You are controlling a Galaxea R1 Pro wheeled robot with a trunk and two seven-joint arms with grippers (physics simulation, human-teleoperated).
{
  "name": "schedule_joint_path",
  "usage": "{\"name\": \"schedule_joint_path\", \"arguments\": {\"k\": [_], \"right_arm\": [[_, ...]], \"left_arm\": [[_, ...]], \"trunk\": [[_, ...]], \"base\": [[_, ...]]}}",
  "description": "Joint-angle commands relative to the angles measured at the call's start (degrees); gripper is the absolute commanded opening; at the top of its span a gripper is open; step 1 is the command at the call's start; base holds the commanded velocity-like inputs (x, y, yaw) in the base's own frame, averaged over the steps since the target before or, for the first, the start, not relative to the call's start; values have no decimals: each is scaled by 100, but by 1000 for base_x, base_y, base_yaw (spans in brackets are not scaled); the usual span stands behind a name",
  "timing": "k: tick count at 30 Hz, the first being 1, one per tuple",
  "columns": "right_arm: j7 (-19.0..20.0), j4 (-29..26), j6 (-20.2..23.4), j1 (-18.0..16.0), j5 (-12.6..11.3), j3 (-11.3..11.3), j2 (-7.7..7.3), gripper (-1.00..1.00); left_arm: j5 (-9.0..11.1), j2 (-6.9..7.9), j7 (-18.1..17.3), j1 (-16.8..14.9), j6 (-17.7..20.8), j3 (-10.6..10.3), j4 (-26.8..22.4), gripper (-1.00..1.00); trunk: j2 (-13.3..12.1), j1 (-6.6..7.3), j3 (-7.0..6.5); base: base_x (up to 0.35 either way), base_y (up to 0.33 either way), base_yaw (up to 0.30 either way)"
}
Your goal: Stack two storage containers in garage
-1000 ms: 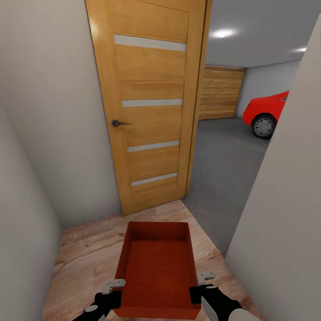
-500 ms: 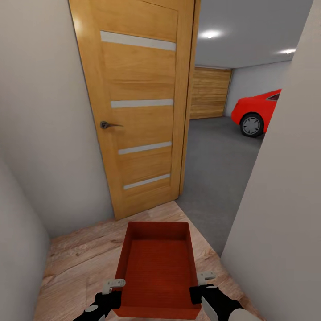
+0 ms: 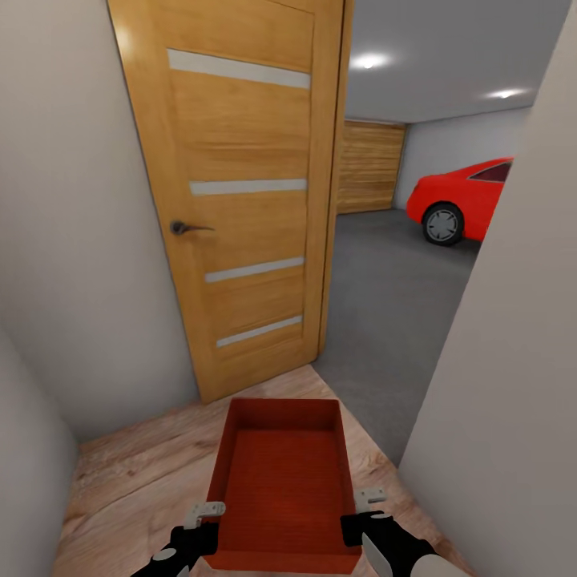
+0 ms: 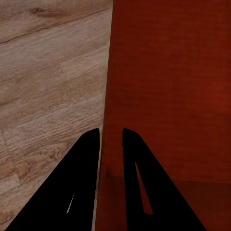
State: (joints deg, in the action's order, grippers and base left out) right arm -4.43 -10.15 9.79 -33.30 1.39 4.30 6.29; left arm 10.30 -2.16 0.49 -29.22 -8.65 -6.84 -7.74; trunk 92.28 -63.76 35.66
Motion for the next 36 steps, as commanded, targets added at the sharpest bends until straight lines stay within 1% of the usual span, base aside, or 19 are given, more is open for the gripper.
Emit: {"name": "schedule_joint_path", "arguments": {"k": [1,6,13,19,26,29,36], "right_arm": [[-58,4,50,-2,98,185,-31,-100],[-58,4,50,-2,98,185,-31,-100],[-57,4,50,-2,98,185,-31,-100],[-51,4,50,-2,98,187,-31,-100],[-51,4,50,-2,98,186,-31,-100],[-53,4,50,-2,98,186,-31,-100],[-53,4,50,-2,98,185,-31,-100]], "left_arm": [[33,5,47,-5,-21,-98,-8,-100],[33,5,47,-5,-21,-98,-8,-100],[33,5,47,-5,-22,-98,-8,-100],[33,5,47,-5,-22,-98,-8,-100],[33,5,47,-5,-22,-98,-8,-100],[33,5,47,-5,-22,-98,-8,-100],[33,6,47,-5,-22,-98,-8,-100]], "trunk": [[2,-2,5],[2,-2,5],[2,-2,5],[2,-2,5],[2,-2,5],[2,-2,5],[2,-2,5]], "base": [[233,180,-232],[194,165,-141],[48,40,-67],[6,23,-236],[12,105,-260],[30,55,-113],[165,108,-61]]}}
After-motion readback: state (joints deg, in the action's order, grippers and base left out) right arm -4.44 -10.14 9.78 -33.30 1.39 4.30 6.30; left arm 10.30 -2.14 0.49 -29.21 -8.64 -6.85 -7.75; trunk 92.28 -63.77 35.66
